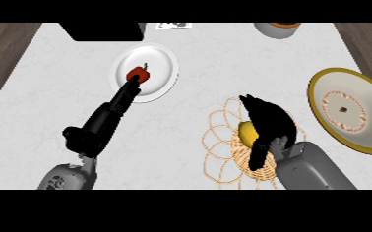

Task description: Pick the lemon from the placemat and place it in the bowl

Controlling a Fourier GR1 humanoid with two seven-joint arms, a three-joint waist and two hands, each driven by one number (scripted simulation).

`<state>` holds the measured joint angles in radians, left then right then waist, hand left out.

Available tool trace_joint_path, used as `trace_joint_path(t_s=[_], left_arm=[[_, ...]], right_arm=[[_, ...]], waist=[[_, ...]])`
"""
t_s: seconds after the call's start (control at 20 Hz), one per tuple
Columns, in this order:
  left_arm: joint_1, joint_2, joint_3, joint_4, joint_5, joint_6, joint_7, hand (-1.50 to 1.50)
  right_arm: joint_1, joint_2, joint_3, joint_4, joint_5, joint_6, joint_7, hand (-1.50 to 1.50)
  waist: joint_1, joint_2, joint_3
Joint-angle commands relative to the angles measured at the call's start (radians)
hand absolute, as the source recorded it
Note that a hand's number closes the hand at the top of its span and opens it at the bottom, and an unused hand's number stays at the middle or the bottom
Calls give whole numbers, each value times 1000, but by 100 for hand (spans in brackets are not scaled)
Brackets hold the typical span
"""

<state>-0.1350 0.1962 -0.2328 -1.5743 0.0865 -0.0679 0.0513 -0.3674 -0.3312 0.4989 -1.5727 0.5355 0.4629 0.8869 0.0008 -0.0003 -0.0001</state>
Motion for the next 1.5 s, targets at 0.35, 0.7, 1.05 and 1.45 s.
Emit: trace_joint_path(t_s=[0.35,0.7,1.05,1.45], left_arm=[[-12,-22,80,30,-24,-70,-9,0],[56,-78,32,-49,-83,-45,25,0],[4,-110,42,-54,-87,-50,86,0],[-35,-104,118,-2,-70,-103,69,0]], right_arm=[[71,50,-88,125,132,20,-139,-150],[65,83,-137,296,226,-98,-309,-150],[24,127,-134,299,307,-164,-396,150],[22,169,-190,327,380,-197,-452,150]], waist=[[0,0,0],[5,1,0],[3,0,0],[1,0,0]])
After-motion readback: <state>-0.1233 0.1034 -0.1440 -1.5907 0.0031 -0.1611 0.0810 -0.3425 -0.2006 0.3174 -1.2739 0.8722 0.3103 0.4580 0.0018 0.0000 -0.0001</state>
